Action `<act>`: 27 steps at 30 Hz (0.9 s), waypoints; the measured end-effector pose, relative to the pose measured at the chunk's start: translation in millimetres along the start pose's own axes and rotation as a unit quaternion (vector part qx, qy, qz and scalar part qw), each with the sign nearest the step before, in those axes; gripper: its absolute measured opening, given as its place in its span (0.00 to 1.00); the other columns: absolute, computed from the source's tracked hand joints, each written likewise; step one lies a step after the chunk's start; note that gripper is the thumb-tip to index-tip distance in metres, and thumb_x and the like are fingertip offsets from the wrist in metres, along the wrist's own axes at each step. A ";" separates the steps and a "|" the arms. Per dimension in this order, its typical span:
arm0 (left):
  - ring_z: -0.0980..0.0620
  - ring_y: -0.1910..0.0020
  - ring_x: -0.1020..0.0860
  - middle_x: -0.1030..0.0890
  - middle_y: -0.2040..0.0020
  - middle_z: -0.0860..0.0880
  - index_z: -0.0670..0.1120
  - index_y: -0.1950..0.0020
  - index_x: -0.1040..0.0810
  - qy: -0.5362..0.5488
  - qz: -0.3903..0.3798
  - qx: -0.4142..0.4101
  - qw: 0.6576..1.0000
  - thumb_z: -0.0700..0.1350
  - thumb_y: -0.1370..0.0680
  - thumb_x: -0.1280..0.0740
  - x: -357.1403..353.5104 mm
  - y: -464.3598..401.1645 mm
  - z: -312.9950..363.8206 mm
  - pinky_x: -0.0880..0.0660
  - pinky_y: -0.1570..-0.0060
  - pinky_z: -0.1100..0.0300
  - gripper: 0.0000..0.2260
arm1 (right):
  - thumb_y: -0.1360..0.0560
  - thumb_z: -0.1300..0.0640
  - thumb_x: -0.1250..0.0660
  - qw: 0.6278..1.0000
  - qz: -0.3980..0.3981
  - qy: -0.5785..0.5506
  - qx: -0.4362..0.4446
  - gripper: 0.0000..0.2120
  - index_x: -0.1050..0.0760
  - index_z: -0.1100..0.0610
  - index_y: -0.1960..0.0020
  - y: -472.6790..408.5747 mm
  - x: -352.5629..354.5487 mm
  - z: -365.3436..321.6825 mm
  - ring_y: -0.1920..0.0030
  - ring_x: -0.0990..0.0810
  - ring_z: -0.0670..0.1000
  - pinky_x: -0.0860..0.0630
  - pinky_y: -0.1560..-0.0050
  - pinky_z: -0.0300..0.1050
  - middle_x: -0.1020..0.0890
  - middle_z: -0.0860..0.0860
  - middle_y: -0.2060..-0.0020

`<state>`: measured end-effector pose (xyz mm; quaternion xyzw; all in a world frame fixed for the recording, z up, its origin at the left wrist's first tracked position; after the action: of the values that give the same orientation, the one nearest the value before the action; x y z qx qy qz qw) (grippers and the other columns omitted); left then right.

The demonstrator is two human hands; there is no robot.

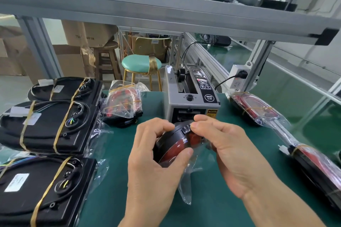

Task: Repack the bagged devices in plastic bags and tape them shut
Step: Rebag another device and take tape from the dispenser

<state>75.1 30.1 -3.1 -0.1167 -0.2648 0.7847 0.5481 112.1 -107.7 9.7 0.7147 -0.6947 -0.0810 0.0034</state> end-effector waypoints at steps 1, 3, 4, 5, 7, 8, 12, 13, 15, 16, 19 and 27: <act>0.53 0.46 0.24 0.25 0.48 0.57 0.59 0.49 0.26 0.001 0.000 0.001 1.000 0.42 0.37 0.25 0.2 -0.1 -0.2 0.31 0.50 0.74 0.22 | 0.35 0.56 0.27 1.000 0.002 0.001 0.000 0.05 0.16 0.57 0.67 0.4 -0.6 -0.2 0.58 0.19 0.39 0.27 0.55 0.39 0.19 0.44 0.46; 0.53 0.46 0.24 0.25 0.48 0.56 0.59 0.49 0.26 0.003 0.000 0.002 1.000 0.42 0.37 0.25 0.1 -0.2 -0.5 0.30 0.51 0.74 0.21 | 0.35 0.57 0.27 1.000 0.005 0.001 0.002 0.05 0.16 0.58 0.68 0.8 -0.8 -0.6 0.59 0.20 0.39 0.26 0.57 0.37 0.19 0.45 0.46; 0.53 0.46 0.24 0.25 0.49 0.56 0.59 0.50 0.26 0.005 0.000 0.002 1.000 0.42 0.37 0.25 0.1 -0.2 -0.7 0.30 0.51 0.73 0.21 | 0.35 0.57 0.27 1.000 0.006 0.000 0.004 0.05 0.16 0.57 0.68 0.9 -1.1 -1.1 0.59 0.20 0.39 0.26 0.59 0.35 0.19 0.46 0.46; 0.53 0.46 0.24 0.26 0.49 0.57 0.58 0.50 0.26 0.006 0.000 0.002 1.000 0.42 0.37 0.25 -0.1 -0.4 -0.8 0.30 0.51 0.73 0.21 | 0.35 0.57 0.27 1.000 0.006 0.001 0.006 0.05 0.17 0.57 0.69 0.9 -1.7 -1.6 0.59 0.20 0.39 0.26 0.61 0.33 0.20 0.46 0.46; 0.53 0.46 0.24 0.26 0.48 0.56 0.58 0.50 0.26 0.007 0.000 -0.002 1.000 0.42 0.37 0.25 -0.1 -0.4 -0.8 0.30 0.51 0.73 0.20 | 0.34 0.58 0.27 1.000 0.006 0.008 0.009 0.06 0.17 0.57 0.69 0.3 -2.7 -2.3 0.58 0.20 0.39 0.26 0.59 0.34 0.20 0.47 0.46; 0.53 0.46 0.25 0.26 0.48 0.56 0.57 0.50 0.26 0.007 0.000 -0.004 1.000 0.42 0.37 0.25 -0.1 -0.3 -0.7 0.30 0.51 0.73 0.20 | 0.34 0.58 0.27 1.000 0.007 0.009 0.009 0.05 0.17 0.57 0.69 0.1 -2.7 -2.3 0.57 0.20 0.40 0.25 0.57 0.37 0.20 0.47 0.46; 0.53 0.46 0.25 0.26 0.48 0.57 0.55 0.51 0.26 0.007 0.002 -0.009 1.000 0.41 0.37 0.25 -0.2 -0.9 -0.9 0.30 0.51 0.73 0.19 | 0.36 0.58 0.26 1.000 0.010 0.016 0.008 0.05 0.16 0.58 0.68 -0.5 -2.9 -3.2 0.57 0.20 0.41 0.25 0.53 0.39 0.19 0.47 0.47; 0.53 0.45 0.25 0.26 0.48 0.57 0.55 0.51 0.26 0.005 0.002 -0.011 1.000 0.41 0.37 0.25 -0.4 -1.2 -0.6 0.30 0.51 0.73 0.19 | 0.35 0.58 0.27 1.000 0.010 0.018 0.010 0.04 0.16 0.58 0.68 -0.4 -3.1 -3.5 0.57 0.20 0.40 0.26 0.54 0.38 0.19 0.47 0.48; 0.56 0.45 0.25 0.27 0.48 0.58 0.55 0.52 0.25 0.003 0.000 -0.020 1.000 0.41 0.37 0.26 -0.8 -1.7 0.9 0.30 0.51 0.74 0.18 | 0.35 0.58 0.27 1.000 0.011 0.023 0.013 0.05 0.16 0.57 0.69 -0.4 -3.3 -3.9 0.56 0.20 0.40 0.26 0.55 0.37 0.19 0.47 0.49; 0.58 0.45 0.25 0.27 0.48 0.58 0.55 0.53 0.24 0.001 -0.001 -0.027 1.000 0.40 0.37 0.26 -0.9 -1.5 1.9 0.30 0.52 0.75 0.17 | 0.34 0.59 0.27 0.999 0.011 0.026 0.016 0.05 0.16 0.57 0.69 -0.3 -3.4 -4.4 0.56 0.20 0.39 0.26 0.56 0.35 0.20 0.47 0.49; 0.62 0.46 0.26 0.27 0.46 0.55 0.56 0.52 0.22 -0.013 -0.006 -0.036 0.999 0.40 0.36 0.26 -1.2 -1.3 4.9 0.31 0.53 0.78 0.17 | 0.34 0.60 0.27 0.999 0.012 0.033 0.028 0.06 0.16 0.56 0.69 -0.2 -4.2 -6.2 0.56 0.20 0.36 0.27 0.62 0.28 0.20 0.48 0.50; 0.54 0.44 0.25 0.27 0.47 0.58 0.63 0.49 0.30 -0.013 0.000 0.009 1.000 0.44 0.37 0.26 0.3 0.8 -0.7 0.26 0.52 0.67 0.23 | 0.36 0.57 0.27 1.000 0.005 -0.007 -0.004 0.05 0.17 0.58 0.68 0.0 -4.8 -1.7 0.58 0.20 0.43 0.24 0.53 0.43 0.20 0.45 0.53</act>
<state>74.7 30.3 -4.1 -0.1019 -0.2652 0.7886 0.5454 112.2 -103.1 11.9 0.7106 -0.6980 -0.0886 0.0015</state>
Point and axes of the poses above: each hand's wrist, its own y-axis away from the middle knuckle, its own x-axis out of the back of the hand, z = x × y, the point moved 5 cm from there along -y, towards the middle knuckle
